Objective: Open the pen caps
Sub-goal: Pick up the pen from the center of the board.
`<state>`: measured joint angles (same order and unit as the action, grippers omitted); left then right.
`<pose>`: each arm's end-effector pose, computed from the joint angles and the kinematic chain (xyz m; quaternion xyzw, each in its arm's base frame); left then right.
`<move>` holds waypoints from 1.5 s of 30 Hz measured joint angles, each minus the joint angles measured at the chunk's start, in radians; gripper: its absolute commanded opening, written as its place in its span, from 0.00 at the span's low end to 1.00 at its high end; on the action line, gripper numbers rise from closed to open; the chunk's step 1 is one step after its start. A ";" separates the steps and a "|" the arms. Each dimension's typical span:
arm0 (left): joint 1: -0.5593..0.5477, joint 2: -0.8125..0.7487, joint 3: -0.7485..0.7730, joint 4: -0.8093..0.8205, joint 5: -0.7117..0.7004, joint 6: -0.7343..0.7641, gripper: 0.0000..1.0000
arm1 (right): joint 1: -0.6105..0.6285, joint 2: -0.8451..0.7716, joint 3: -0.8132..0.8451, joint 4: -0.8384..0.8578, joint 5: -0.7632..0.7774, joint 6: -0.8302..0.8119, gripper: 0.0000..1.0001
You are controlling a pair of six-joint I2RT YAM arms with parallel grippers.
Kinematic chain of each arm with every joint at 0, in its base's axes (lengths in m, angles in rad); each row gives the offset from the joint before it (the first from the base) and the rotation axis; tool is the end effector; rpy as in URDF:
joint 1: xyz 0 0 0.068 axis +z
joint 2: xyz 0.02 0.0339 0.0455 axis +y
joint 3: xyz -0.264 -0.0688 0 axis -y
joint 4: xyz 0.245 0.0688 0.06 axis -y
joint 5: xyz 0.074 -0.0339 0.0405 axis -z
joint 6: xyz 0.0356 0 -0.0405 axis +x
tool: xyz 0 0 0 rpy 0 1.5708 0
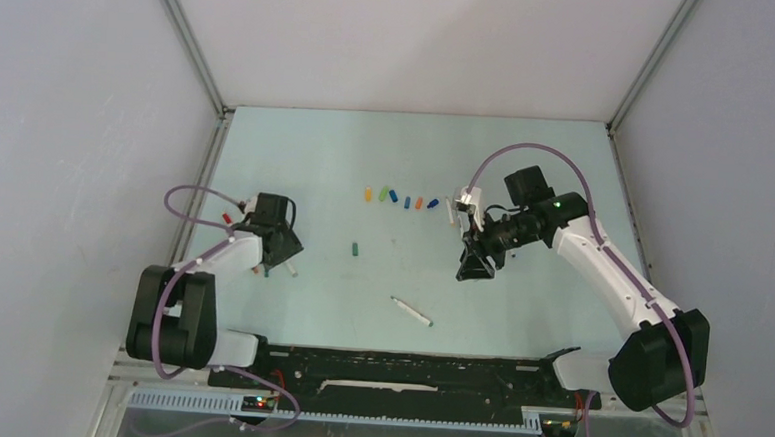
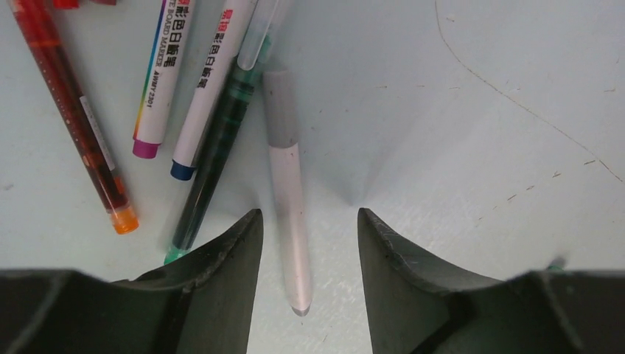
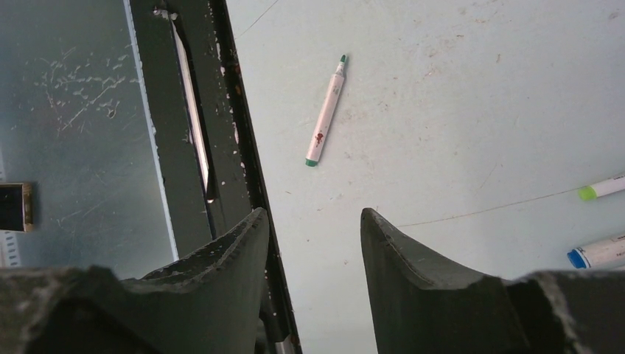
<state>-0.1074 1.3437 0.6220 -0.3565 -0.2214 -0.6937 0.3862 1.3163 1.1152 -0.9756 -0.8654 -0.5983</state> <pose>0.2350 -0.0175 0.1581 -0.3043 0.9150 0.0042 0.2649 0.2148 0.1166 0.2892 -0.4931 0.7458 0.3901 0.2203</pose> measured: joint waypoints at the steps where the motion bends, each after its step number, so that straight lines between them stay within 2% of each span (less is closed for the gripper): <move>1: 0.000 0.008 0.007 0.000 0.001 0.004 0.52 | 0.000 0.002 0.000 0.000 0.000 0.001 0.52; 12: 0.003 0.095 0.093 -0.083 -0.004 0.021 0.33 | -0.001 0.008 0.000 0.005 0.000 0.005 0.52; 20: 0.003 0.108 0.111 -0.109 0.011 0.041 0.02 | -0.001 0.008 0.000 0.005 0.000 0.006 0.52; 24: 0.002 0.089 0.109 -0.116 0.034 0.049 0.00 | -0.001 0.008 0.000 0.005 -0.003 0.006 0.51; 27: 0.000 0.007 0.087 -0.114 0.051 0.051 0.00 | 0.000 0.008 0.000 0.005 -0.010 0.005 0.51; 34: -0.004 -0.329 -0.026 0.002 0.170 0.066 0.00 | 0.028 -0.020 -0.035 0.061 0.001 0.025 0.52; 35: -0.005 -0.367 -0.045 0.027 0.200 0.065 0.00 | 0.037 -0.038 -0.047 0.088 0.024 0.039 0.53; 36: -0.009 -0.414 -0.075 0.068 0.235 0.064 0.00 | 0.041 -0.054 -0.053 0.107 0.040 0.048 0.59; 39: -0.032 -0.531 -0.150 0.173 0.325 0.043 0.00 | 0.045 -0.135 -0.079 0.212 0.089 0.098 0.95; 40: -0.049 -0.567 -0.171 0.216 0.348 0.032 0.00 | 0.037 -0.166 -0.090 0.260 0.092 0.125 0.98; 42: -0.103 -0.628 -0.203 0.313 0.379 0.001 0.00 | 0.002 -0.212 -0.111 0.355 0.061 0.192 0.97; 45: -0.220 -0.672 -0.228 0.468 0.399 -0.045 0.00 | -0.094 -0.224 -0.189 0.532 -0.108 0.311 0.99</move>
<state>-0.3271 0.6716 0.3943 0.1120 0.1772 -0.7383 0.2920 1.0920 0.9264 -0.4435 -0.9730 -0.2874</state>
